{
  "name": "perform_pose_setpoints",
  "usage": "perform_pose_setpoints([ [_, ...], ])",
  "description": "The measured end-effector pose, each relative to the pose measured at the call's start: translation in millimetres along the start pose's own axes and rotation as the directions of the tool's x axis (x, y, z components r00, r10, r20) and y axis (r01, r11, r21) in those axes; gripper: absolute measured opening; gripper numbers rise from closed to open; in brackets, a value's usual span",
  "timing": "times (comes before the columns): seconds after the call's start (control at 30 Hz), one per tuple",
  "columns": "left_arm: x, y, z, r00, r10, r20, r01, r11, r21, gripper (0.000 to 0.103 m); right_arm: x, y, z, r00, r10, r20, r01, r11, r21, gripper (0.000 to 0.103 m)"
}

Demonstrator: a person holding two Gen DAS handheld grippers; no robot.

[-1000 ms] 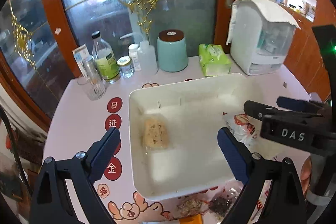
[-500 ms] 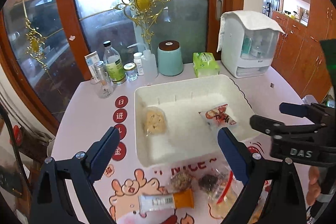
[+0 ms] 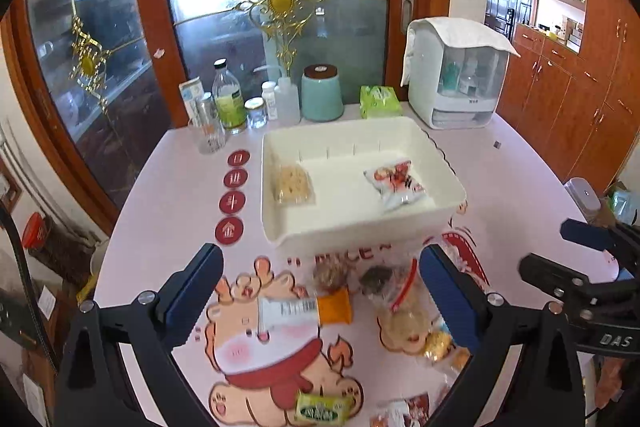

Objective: Organize snacks
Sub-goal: 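Withdraw both grippers from the tray back to the snack pile, then grasp green pineapple-cake pack with left gripper while right grasps yellow-filled clear bag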

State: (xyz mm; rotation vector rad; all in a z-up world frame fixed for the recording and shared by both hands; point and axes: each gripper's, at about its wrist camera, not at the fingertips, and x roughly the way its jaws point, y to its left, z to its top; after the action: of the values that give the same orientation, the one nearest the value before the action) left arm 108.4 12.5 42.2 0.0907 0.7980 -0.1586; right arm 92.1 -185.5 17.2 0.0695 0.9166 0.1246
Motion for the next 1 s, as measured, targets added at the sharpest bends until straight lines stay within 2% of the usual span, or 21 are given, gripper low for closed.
perform_pose_setpoints([
  [0.3,-1,-2,-47,0.998,0.004,-0.055,-0.006,1.000,-0.030,0.098,-15,-17,-50,1.000,0.002,-0.017,-0.001,0.998,0.061,0.083],
  [0.5,25,0,-93,0.990,-0.016,-0.143,0.014,1.000,-0.013,0.098,12,-36,-85,0.994,-0.018,-0.108,0.027,0.996,0.085,0.083],
  [0.67,51,8,-135,0.974,-0.004,-0.225,0.004,1.000,0.001,0.098,42,-58,-113,0.977,0.027,-0.211,0.009,0.986,0.167,0.083],
  [0.83,81,24,-168,0.946,-0.006,-0.325,-0.013,0.998,-0.058,0.098,70,-73,-135,0.956,0.076,-0.284,0.017,0.951,0.310,0.083],
  [0.93,94,32,-178,0.932,-0.020,-0.363,-0.017,0.995,-0.098,0.098,85,-76,-142,0.945,0.102,-0.311,0.035,0.913,0.406,0.083],
  [1.0,101,35,-182,0.925,-0.029,-0.379,-0.016,0.993,-0.116,0.098,92,-79,-145,0.939,0.111,-0.326,0.055,0.885,0.462,0.087],
])
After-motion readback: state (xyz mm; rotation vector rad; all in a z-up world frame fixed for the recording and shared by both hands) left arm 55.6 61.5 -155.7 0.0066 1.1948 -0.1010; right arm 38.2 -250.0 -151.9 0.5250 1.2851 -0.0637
